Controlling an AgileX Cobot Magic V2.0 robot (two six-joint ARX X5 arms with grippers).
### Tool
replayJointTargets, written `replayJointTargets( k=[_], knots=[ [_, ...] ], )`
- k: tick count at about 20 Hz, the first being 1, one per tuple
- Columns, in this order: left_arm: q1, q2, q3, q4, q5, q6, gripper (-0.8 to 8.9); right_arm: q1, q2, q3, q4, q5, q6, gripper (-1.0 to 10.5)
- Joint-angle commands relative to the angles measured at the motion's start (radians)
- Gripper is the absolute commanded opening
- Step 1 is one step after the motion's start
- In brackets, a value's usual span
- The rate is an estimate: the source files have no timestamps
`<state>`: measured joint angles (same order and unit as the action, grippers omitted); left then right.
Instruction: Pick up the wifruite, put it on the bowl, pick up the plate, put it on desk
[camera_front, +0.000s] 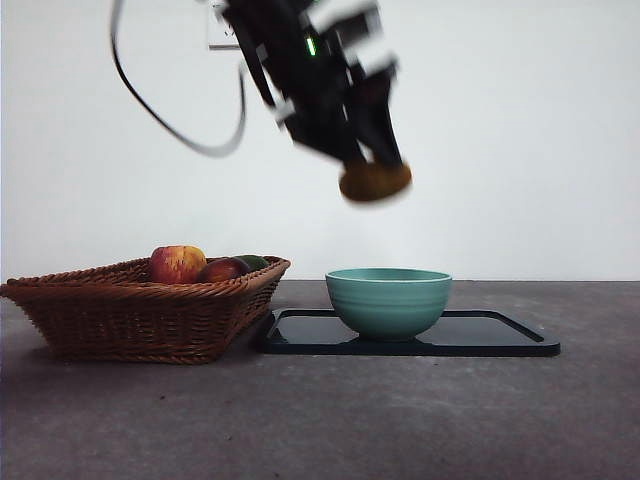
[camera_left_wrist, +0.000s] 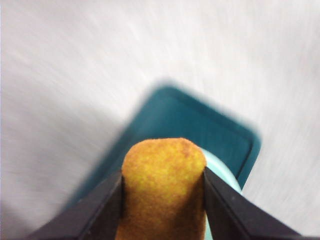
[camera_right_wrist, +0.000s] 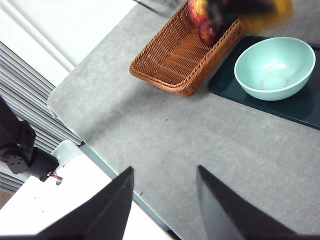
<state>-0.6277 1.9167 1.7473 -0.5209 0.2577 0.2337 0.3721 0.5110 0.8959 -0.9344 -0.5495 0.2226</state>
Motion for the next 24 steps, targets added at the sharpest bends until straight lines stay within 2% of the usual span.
replayJointTargets(
  k=[1,6,8,12,16,19,24],
  knots=[
    [0.003,-0.101,0.032,-0.028,0.000,-0.148,1.74,0.005,0.001,0.017,0.008,0.003,-0.021,2.0],
    [0.046,-0.327,0.032,-0.182,-0.003,-0.259,1.74,0.005,0.001,0.017,0.014,0.005,-0.022,2.0],
    [0.060,-0.382,0.032,-0.238,-0.040,-0.293,1.74,0.005,0.001,0.017,0.015,0.008,-0.026,2.0],
    [0.085,-0.455,0.030,-0.329,-0.147,-0.329,1.83,0.005,0.001,0.017,0.015,0.028,-0.028,2.0],
    [0.115,-0.486,0.024,-0.410,-0.187,-0.351,1.83,0.005,0.001,0.017,0.016,0.037,-0.028,2.0],
    [0.135,-0.492,0.000,-0.427,-0.195,-0.370,1.83,0.005,0.001,0.017,0.016,0.037,-0.028,2.0],
    [0.153,-0.494,-0.095,-0.383,-0.268,-0.409,1.83,0.005,0.001,0.017,0.016,0.039,-0.028,2.0]
  ],
)
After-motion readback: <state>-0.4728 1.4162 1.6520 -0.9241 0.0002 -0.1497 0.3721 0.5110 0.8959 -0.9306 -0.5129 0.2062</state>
